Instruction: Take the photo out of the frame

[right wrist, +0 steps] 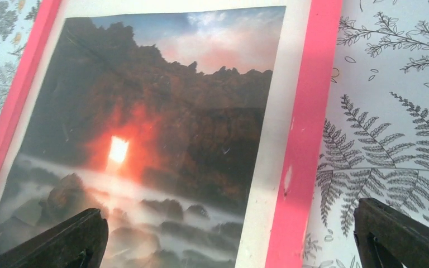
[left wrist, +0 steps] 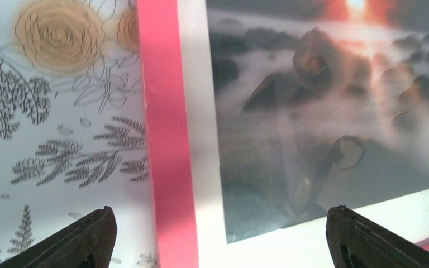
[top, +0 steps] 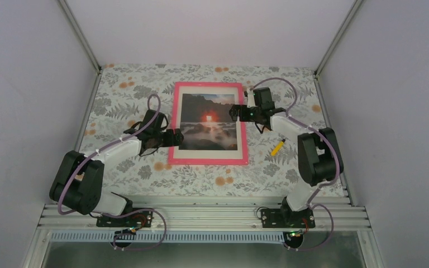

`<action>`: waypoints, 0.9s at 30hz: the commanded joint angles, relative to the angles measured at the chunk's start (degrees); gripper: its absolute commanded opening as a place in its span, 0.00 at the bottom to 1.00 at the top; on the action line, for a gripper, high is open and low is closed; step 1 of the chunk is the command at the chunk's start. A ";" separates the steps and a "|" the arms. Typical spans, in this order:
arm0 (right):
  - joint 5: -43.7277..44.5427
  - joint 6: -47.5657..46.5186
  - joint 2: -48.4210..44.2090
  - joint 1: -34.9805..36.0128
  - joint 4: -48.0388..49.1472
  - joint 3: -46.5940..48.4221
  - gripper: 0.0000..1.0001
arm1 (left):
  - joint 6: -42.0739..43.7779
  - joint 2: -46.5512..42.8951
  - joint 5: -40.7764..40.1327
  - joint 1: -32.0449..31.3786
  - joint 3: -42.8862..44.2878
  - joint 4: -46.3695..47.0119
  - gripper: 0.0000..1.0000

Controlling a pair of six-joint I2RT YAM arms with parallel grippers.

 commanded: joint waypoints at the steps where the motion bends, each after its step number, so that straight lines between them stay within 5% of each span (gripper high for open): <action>1: 2.97 -2.60 -5.47 2.83 -2.28 -4.46 1.00 | -0.24 -1.39 -4.21 -1.57 -1.40 -3.07 0.92; 12: 6.04 -3.42 -14.56 13.80 -3.40 -13.20 1.00 | -0.20 1.70 -9.16 -4.18 -0.53 -4.31 0.76; 27: 10.75 -7.15 -14.24 26.61 -1.48 -15.63 1.00 | -0.03 5.70 -8.84 -4.74 -0.24 -2.13 0.48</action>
